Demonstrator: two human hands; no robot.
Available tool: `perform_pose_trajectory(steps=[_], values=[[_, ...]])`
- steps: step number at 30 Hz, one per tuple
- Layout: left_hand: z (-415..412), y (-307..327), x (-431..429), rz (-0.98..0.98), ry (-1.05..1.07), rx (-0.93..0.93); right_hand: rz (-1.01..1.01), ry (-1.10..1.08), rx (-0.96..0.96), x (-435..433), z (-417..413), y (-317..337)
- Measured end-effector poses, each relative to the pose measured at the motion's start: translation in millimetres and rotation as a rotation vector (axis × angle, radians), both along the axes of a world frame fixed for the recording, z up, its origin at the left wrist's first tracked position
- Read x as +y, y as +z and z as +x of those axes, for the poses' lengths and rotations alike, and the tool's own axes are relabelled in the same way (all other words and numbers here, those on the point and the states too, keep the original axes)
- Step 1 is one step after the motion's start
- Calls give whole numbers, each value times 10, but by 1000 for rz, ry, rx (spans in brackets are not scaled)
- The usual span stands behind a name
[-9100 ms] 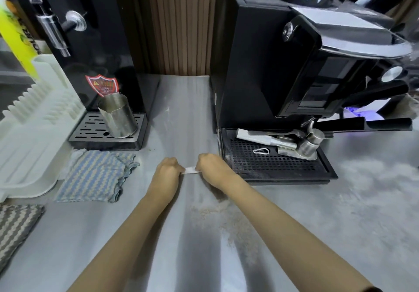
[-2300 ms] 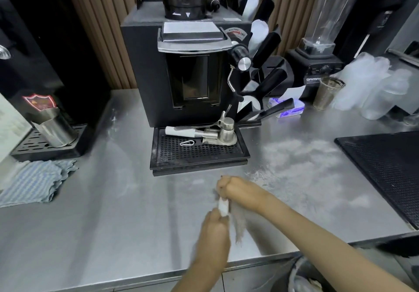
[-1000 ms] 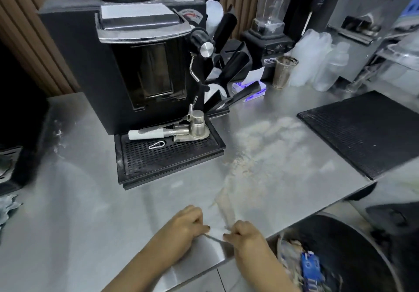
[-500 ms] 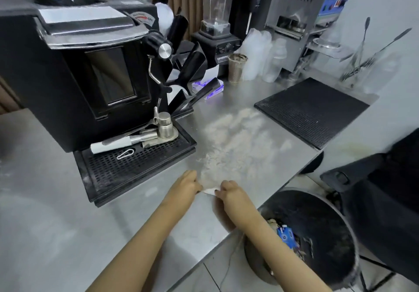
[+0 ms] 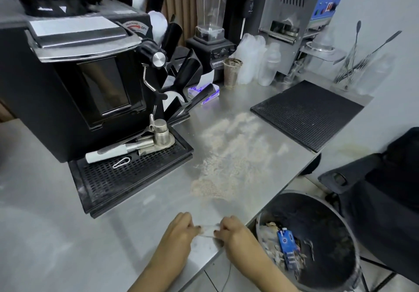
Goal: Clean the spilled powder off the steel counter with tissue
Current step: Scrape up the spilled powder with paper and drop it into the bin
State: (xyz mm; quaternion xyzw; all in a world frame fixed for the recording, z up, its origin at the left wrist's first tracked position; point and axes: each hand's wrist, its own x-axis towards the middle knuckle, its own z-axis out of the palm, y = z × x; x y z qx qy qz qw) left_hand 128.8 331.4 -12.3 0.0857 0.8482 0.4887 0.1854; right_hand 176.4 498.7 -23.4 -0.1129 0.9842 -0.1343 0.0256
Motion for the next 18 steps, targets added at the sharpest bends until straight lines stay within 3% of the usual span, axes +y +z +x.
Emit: perform_pose_trajectory(steps=[4,8,12,18], values=[[-354,94,279,-21,-41,19,-18,-99,183,216,-353,11],[-580,260,479,-4,-4,25,13,-124,122,304,-563,129],[-419,294,276,159,10,-46,-52,-123,110,249,-380,180],[-92,39,-24,-70,-170,12,-150,-20,-18,93,-19,-97]])
